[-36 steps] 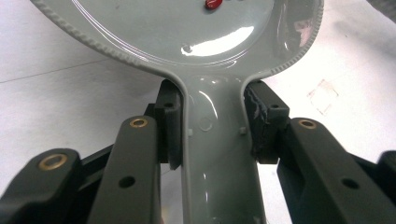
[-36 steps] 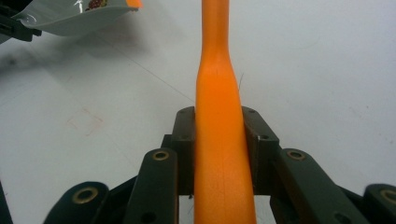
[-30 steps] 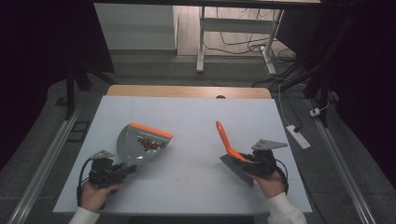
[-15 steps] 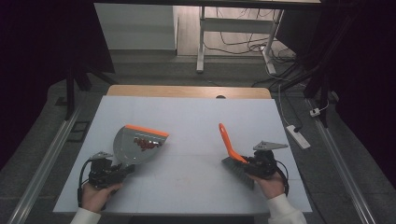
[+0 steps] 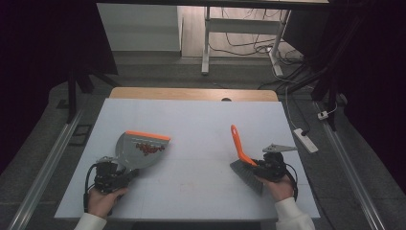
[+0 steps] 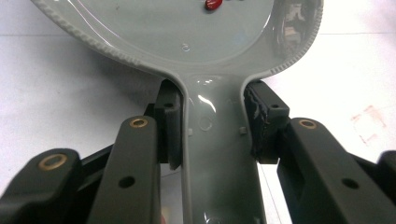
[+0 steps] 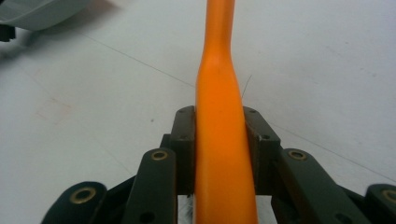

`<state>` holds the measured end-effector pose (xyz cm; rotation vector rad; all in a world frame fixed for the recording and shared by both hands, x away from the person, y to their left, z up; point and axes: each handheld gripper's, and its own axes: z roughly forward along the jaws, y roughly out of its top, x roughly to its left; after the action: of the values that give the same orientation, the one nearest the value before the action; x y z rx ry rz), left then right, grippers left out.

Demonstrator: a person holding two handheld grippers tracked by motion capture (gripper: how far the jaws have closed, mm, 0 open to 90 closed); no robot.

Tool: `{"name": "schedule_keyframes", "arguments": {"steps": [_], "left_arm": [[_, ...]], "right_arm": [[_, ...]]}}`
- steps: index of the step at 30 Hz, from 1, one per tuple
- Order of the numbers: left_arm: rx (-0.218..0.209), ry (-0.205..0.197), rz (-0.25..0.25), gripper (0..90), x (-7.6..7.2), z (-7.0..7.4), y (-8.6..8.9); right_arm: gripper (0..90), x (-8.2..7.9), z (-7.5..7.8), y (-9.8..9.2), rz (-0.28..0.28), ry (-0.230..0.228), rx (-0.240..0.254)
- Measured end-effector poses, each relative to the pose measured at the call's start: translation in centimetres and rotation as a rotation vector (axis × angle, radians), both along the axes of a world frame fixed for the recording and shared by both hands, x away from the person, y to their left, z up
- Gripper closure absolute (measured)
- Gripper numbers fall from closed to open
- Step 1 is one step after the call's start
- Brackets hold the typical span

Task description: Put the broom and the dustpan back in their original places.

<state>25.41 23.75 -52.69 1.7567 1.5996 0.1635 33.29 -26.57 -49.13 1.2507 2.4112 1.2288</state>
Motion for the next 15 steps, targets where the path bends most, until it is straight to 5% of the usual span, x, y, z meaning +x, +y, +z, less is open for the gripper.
{"name": "schedule_keyframes", "arguments": {"steps": [15], "left_arm": [[0.005,0.034,0.013,58.4,0.35,-0.59,-0.5]], "right_arm": [[58.6,0.91,-1.02,-1.02,-0.046,0.017,-0.05]]}}
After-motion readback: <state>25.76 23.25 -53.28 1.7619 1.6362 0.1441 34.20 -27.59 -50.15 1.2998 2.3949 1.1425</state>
